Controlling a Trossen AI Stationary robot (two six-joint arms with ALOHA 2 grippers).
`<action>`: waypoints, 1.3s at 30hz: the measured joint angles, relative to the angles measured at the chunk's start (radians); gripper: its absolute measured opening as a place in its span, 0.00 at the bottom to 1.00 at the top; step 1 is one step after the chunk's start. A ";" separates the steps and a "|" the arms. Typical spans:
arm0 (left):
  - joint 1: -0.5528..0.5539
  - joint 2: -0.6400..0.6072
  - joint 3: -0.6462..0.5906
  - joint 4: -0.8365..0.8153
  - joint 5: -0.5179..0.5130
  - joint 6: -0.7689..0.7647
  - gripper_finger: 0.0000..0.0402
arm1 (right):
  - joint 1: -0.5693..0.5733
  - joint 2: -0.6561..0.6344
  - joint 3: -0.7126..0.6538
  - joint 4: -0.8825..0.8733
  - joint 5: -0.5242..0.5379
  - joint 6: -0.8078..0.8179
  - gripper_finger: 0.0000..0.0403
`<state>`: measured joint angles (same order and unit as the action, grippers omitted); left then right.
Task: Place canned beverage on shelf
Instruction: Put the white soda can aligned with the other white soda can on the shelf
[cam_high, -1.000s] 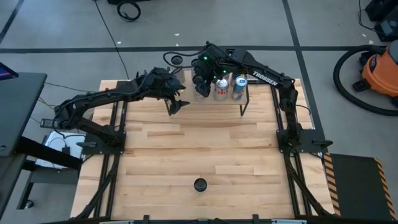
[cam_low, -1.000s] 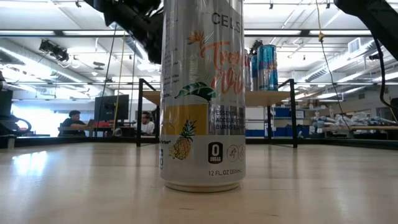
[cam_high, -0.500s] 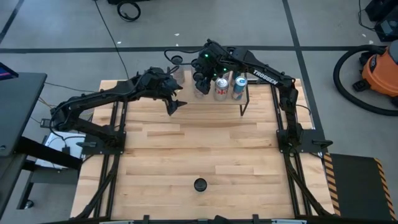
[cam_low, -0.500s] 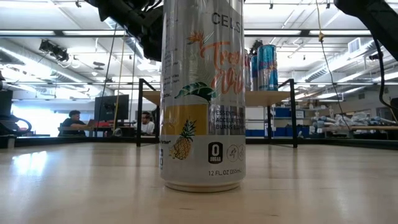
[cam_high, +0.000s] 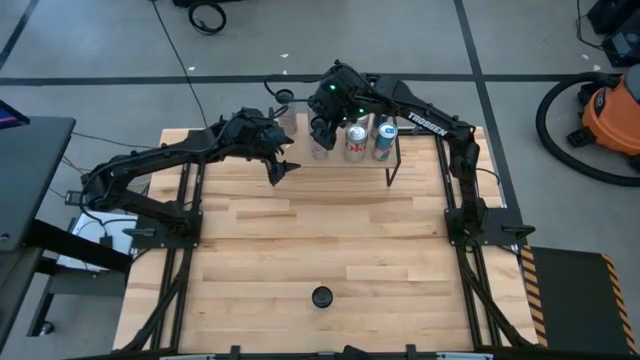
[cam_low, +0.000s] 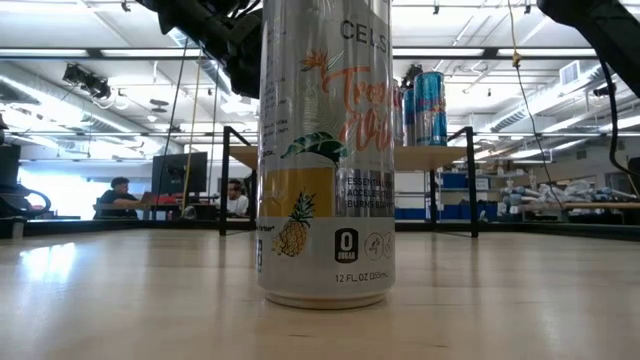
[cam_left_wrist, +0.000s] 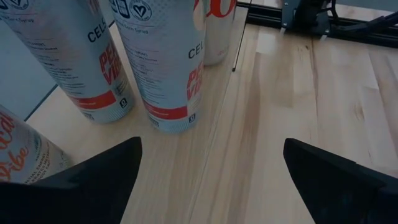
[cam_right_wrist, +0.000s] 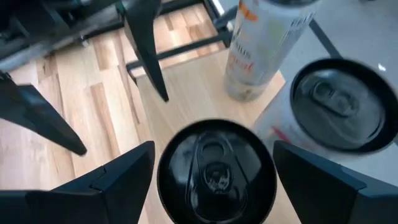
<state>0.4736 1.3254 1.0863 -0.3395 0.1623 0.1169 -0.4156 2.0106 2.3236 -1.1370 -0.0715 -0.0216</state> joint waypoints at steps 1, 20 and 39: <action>0.000 0.000 0.000 -0.001 0.000 0.000 0.98 | 0.000 0.000 0.007 0.000 0.000 0.000 0.83; 0.000 0.000 0.007 -0.113 -0.001 0.026 0.98 | 0.016 -0.032 0.031 -0.045 0.006 0.135 0.82; 0.000 -0.031 0.120 -0.235 -0.001 -0.002 0.98 | 0.013 -0.043 0.031 -0.132 0.079 0.137 0.82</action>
<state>0.4740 1.2940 1.2060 -0.5745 0.1612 0.1152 -0.4023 1.9675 2.3547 -1.2690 0.0078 0.1155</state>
